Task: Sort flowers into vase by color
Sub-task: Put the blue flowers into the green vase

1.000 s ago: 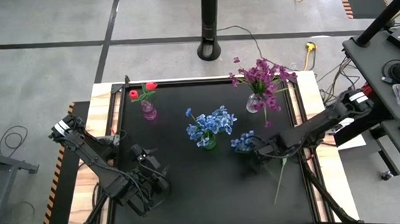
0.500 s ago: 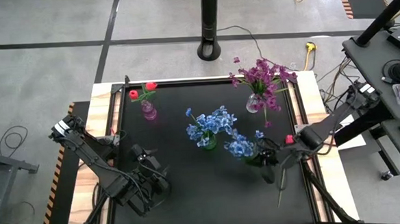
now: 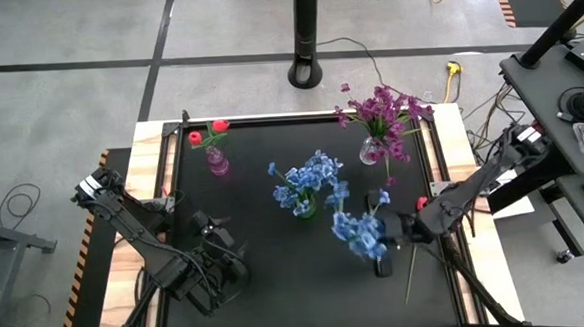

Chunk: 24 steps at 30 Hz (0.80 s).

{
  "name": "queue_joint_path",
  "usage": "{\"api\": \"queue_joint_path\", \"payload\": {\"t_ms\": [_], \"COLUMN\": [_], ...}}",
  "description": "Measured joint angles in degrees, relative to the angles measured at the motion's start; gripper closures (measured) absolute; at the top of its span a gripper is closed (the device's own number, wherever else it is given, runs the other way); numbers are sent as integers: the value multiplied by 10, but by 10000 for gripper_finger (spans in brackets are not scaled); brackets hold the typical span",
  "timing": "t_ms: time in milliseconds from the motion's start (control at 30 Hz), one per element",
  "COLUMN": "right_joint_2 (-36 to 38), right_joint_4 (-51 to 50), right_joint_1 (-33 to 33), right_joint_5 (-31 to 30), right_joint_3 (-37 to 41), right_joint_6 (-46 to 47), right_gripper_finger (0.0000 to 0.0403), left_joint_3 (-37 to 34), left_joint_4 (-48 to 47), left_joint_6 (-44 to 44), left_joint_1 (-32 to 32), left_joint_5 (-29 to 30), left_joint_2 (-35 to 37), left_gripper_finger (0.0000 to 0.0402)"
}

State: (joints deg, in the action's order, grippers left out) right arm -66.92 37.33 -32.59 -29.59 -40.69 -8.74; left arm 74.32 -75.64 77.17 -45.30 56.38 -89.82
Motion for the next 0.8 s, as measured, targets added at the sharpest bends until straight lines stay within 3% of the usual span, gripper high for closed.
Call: {"api": "queue_joint_path", "payload": {"t_ms": [167, 333, 800], "right_joint_2": [-61, -119, -164], "right_joint_4": [185, 287, 309], "right_joint_1": [17, 60, 142], "right_joint_5": [0, -2, -2], "right_joint_3": [13, 16, 16], "right_joint_6": [-150, -221, -219], "right_gripper_finger": [381, 381, 381], "left_joint_3": [0, 0, 0], "left_joint_4": [28, 71, 75], "left_joint_6": [-20, -74, -83], "left_joint_1": [0, 0, 0], "left_joint_5": [39, 61, 62], "left_joint_2": [0, 0, 0], "left_gripper_finger": [54, 54, 54]}}
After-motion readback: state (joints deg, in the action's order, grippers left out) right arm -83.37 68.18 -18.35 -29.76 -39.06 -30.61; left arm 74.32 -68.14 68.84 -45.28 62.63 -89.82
